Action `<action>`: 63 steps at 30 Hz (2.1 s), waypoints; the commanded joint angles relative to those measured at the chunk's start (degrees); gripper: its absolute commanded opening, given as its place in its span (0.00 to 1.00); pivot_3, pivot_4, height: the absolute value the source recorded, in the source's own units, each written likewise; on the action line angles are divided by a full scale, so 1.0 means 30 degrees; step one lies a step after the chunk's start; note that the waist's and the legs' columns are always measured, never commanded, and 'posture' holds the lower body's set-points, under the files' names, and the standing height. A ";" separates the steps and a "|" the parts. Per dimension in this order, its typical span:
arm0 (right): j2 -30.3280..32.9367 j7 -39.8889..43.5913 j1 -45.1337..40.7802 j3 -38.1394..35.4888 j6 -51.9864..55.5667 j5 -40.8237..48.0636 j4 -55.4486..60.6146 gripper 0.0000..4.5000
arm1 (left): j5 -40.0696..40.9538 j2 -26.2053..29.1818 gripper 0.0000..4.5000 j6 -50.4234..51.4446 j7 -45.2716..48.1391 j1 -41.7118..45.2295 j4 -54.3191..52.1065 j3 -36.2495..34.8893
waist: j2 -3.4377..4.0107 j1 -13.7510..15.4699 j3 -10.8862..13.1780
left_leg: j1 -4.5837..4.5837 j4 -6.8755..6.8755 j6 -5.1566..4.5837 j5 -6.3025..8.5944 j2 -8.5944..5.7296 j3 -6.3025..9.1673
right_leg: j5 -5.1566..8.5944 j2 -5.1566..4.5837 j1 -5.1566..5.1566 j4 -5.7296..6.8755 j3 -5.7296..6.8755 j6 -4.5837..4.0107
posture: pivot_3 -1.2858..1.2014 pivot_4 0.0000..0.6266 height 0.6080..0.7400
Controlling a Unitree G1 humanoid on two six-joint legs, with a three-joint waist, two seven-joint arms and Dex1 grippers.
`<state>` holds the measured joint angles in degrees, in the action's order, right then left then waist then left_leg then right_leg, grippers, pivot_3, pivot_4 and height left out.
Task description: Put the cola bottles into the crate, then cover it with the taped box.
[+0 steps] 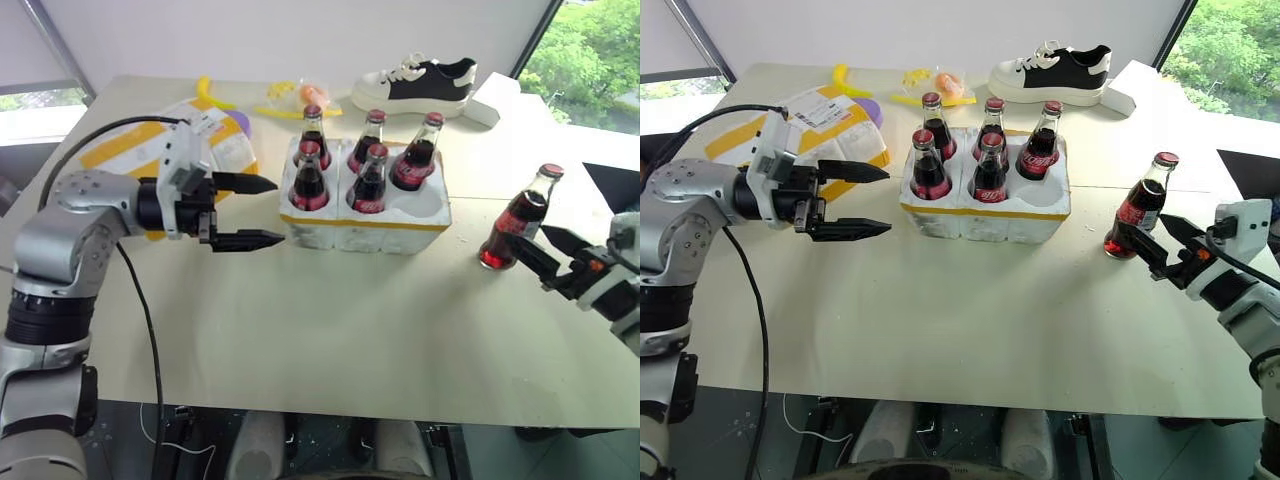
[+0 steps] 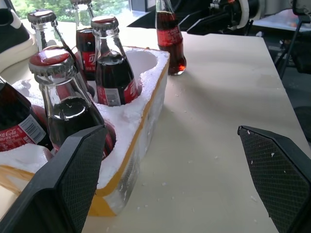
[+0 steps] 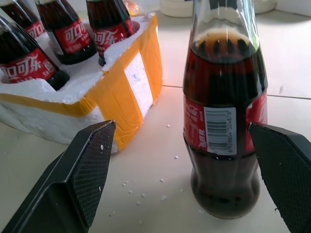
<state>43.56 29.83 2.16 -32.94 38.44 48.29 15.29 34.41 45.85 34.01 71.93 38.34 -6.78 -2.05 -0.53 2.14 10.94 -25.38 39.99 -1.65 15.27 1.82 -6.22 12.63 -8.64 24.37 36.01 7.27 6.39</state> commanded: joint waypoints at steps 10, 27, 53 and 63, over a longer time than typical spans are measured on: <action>0.0038 0.0493 -0.1112 -0.0195 -0.0789 -0.1300 -0.1485 0.99 | 0.0688 0.0584 1.00 0.0237 -0.0614 -0.0142 -0.0951 -0.0998 | 0.0006 -0.0046 -0.0003 | 0.0006 -0.0002 0.0002 -0.0001 0.0002 -0.0004 | 0.0000 0.0006 0.0001 0.0001 -0.0002 0.0000 | 0.52 0.24 1.00; -0.0961 0.1243 -0.4531 0.1687 -0.1933 -0.3054 -0.4617 0.72 | 0.0772 0.0854 1.00 0.0536 -0.0498 0.0208 -0.1028 -0.1012 | 0.0008 -0.0118 -0.0003 | 0.0005 -0.0003 0.0045 -0.0027 0.0001 -0.0021 | 0.0000 0.0009 0.0001 0.0002 -0.0003 0.0001 | 0.52 0.24 1.00; -0.1219 0.2487 -1.3857 0.6820 0.0241 -0.2053 -0.2346 0.59 | 0.0683 0.0603 1.00 0.0259 -0.1116 -0.0533 -0.1373 -0.1320 | 0.0115 -0.0578 0.0070 | -0.0025 -0.0025 0.0070 -0.0044 -0.0005 -0.0044 | 0.0002 0.0000 0.0055 0.0019 -0.0032 0.0007 | 0.52 0.24 1.00; -0.1689 0.4124 -1.3046 1.0081 -0.1789 -0.5810 -0.3446 0.59 | 0.0822 0.0855 1.00 0.0419 -0.1508 -0.1050 -0.1955 -0.1878 | 0.0118 -0.0593 0.0072 | -0.0024 -0.0021 0.0071 -0.0044 -0.0002 -0.0056 | 0.0002 0.0009 0.0062 0.0021 -0.0034 0.0007 | 0.52 0.24 1.00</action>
<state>38.84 40.21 -35.89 -2.74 35.83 31.59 3.76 35.71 47.33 35.57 67.72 35.15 -10.83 -5.51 -0.18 0.36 11.15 -25.45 39.93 -1.44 15.14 1.82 -6.39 12.64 -8.61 24.56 36.07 7.17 6.41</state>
